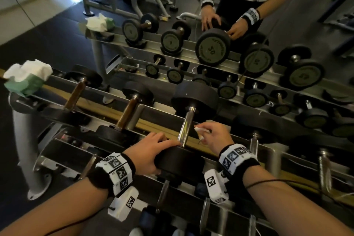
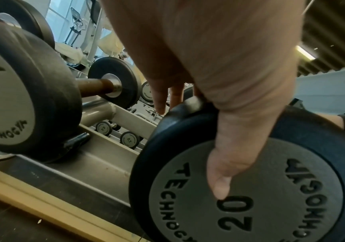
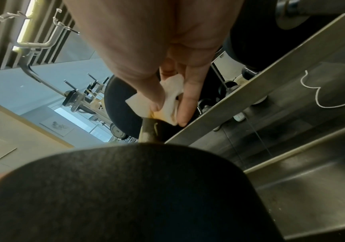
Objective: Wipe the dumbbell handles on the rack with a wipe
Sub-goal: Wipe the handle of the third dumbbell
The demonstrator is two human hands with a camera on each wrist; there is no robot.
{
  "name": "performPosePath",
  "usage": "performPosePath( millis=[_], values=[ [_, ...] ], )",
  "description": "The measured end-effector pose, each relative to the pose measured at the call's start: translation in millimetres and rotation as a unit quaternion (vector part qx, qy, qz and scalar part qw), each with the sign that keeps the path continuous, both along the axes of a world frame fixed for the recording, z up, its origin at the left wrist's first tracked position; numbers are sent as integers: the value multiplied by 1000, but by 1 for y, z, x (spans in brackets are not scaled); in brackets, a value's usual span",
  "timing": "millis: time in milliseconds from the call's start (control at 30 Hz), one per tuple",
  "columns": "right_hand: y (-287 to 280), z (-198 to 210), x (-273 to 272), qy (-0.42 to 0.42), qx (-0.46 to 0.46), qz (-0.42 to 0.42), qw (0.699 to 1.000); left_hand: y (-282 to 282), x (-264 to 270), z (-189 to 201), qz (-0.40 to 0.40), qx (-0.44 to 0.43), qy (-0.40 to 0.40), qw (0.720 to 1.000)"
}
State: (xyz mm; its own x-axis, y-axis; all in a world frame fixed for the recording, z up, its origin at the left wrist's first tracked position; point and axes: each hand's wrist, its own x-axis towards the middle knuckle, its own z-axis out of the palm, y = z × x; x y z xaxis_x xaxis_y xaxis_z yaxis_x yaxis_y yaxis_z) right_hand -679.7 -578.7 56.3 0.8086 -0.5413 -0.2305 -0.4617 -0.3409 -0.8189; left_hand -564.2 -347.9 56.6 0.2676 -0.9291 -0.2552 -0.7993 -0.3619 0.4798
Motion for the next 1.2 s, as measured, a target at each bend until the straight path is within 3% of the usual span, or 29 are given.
performPosePath(
  millis=[200,467,700,1000,1200],
  values=[
    [4,3,3,-15,16,-34,999,-5,5,6,-37,19,-20,999],
    [2,13,4,-2,-114,-37,993,-12,6,7,-74,33,-60,995],
    [-5,13,13,-5,-161,-24,987,-10,8,2,-76,13,-83,994],
    [-10,18,51,30,-284,97,953,8,9,-9,-24,-33,-16,999],
    [-8,24,53,68,-196,161,965,11,8,-14,-4,-43,-4,999]
  ],
)
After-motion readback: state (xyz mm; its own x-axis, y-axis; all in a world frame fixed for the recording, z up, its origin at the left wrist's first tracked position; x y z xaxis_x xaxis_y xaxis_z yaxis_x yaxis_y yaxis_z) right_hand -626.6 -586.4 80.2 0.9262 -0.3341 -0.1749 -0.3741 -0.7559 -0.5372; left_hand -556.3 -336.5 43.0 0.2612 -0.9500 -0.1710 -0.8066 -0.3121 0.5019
